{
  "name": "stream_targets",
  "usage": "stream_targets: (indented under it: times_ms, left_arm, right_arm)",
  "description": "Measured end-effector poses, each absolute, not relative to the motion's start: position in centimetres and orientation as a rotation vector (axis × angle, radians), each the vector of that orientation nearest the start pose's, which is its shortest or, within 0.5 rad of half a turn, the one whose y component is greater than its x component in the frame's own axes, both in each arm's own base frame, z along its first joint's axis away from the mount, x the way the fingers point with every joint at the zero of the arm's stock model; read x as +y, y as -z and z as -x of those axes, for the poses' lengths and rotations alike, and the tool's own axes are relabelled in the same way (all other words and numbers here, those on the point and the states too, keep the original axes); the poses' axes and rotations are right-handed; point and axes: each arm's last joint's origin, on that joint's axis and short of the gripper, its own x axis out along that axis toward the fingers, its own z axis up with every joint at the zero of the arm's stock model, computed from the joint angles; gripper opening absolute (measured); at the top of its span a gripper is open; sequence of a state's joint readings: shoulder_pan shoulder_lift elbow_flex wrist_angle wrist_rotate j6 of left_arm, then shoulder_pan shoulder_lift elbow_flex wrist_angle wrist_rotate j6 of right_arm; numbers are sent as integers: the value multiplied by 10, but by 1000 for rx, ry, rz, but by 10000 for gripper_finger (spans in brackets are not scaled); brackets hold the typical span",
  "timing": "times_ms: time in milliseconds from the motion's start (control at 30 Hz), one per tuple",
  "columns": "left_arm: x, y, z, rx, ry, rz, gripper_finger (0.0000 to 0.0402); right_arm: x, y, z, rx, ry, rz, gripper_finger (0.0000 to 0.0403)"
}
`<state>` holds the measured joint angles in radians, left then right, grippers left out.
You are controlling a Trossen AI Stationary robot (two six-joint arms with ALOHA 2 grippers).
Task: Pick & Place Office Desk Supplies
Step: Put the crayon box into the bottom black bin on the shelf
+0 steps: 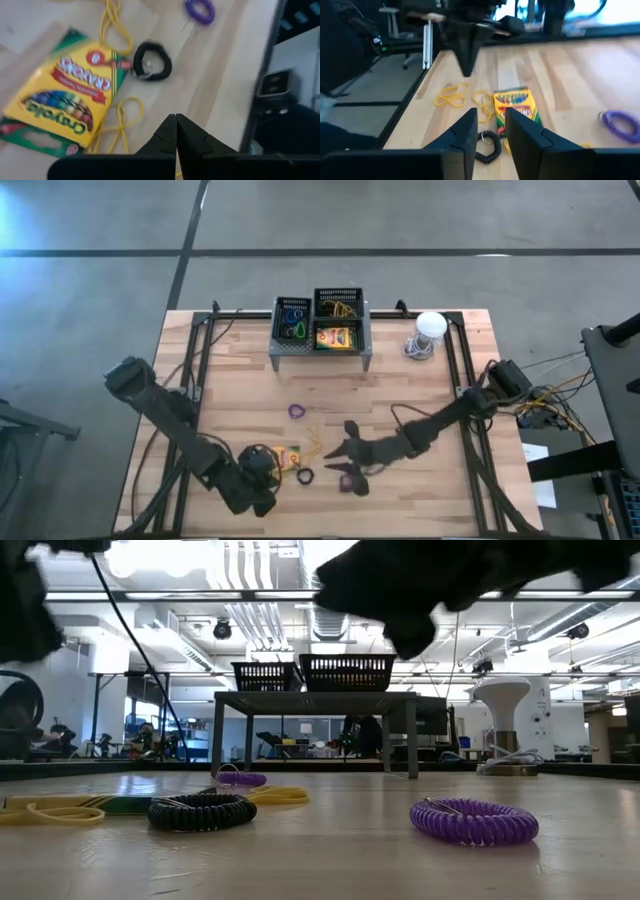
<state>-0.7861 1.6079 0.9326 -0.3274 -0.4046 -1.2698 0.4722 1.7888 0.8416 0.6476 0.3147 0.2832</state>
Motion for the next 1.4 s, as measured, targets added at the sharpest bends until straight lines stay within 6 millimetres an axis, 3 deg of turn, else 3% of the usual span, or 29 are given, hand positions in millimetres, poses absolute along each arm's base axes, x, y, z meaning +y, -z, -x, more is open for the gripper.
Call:
stream_targets:
  times_ms: [367, 700, 900, 1167, 1400]
  left_arm:
    - [-212, -122, -229, 983, -460, 618, 3]
    - [-209, -114, -225, 990, -486, 575, 3]
    - [-206, -108, -220, 967, -496, 550, 3]
    - [-198, -100, -214, 869, -540, 468, 3]
    - [-192, -94, -211, 801, -562, 459, 3]
  right_arm:
    - [96, -178, -376, 505, -171, -250, 180]
    - [75, -139, -455, 682, -276, -321, 228]
    - [60, -121, -487, 829, -280, -334, 243]
    - [52, -110, -496, 901, -366, -438, 238]
    - [52, -117, -491, 943, -366, -516, 235]
